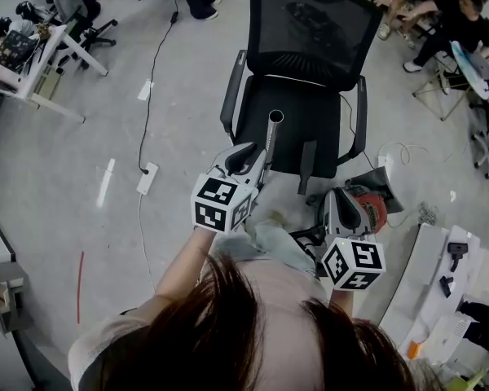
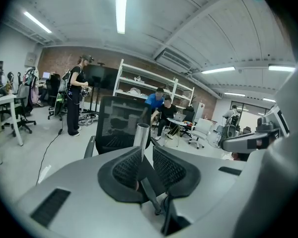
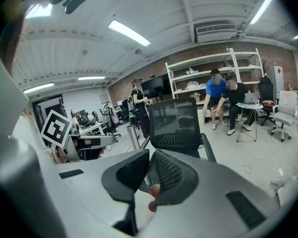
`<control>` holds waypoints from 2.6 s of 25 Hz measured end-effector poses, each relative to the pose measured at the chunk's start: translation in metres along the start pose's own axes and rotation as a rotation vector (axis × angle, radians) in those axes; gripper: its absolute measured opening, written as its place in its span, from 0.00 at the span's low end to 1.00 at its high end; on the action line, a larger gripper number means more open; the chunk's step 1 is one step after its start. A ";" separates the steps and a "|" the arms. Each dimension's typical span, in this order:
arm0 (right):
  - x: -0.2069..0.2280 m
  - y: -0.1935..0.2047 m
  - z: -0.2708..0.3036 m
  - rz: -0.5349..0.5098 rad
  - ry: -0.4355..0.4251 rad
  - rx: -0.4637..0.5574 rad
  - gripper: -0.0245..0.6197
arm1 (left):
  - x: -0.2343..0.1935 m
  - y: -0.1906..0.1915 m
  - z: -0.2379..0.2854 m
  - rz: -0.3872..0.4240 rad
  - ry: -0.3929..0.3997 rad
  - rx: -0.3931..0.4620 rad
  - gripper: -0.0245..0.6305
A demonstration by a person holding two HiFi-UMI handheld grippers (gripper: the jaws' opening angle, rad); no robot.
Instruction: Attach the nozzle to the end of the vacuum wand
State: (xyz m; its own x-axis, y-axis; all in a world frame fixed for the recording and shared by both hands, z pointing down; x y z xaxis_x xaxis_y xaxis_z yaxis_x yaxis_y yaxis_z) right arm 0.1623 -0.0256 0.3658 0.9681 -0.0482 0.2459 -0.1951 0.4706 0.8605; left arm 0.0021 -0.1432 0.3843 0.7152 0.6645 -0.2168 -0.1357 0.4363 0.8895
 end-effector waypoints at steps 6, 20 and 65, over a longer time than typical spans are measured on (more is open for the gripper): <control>0.012 -0.001 0.009 -0.027 0.001 -0.015 0.08 | -0.006 0.004 0.019 -0.006 -0.014 -0.018 0.15; 0.040 0.006 0.007 -0.024 0.026 -0.016 0.08 | -0.005 0.013 0.058 0.022 -0.036 -0.057 0.21; 0.090 0.042 0.019 0.061 -0.011 -0.087 0.09 | -0.022 0.036 0.129 0.102 -0.149 -0.106 0.27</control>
State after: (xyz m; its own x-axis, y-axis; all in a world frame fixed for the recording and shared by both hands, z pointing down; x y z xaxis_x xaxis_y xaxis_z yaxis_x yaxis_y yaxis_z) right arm 0.2384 -0.0267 0.4322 0.9530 -0.0263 0.3017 -0.2388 0.5477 0.8018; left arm 0.0702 -0.2205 0.4731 0.7863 0.6150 -0.0594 -0.2781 0.4380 0.8549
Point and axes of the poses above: the fingertips, and each gripper's own axes: z forward along the fingers, x to its right, y out of its underside, the point moved 3 cm from there along -z, backward along the fingers, and after that the axes turned 1 degree about -y, right-handed, at the moved point
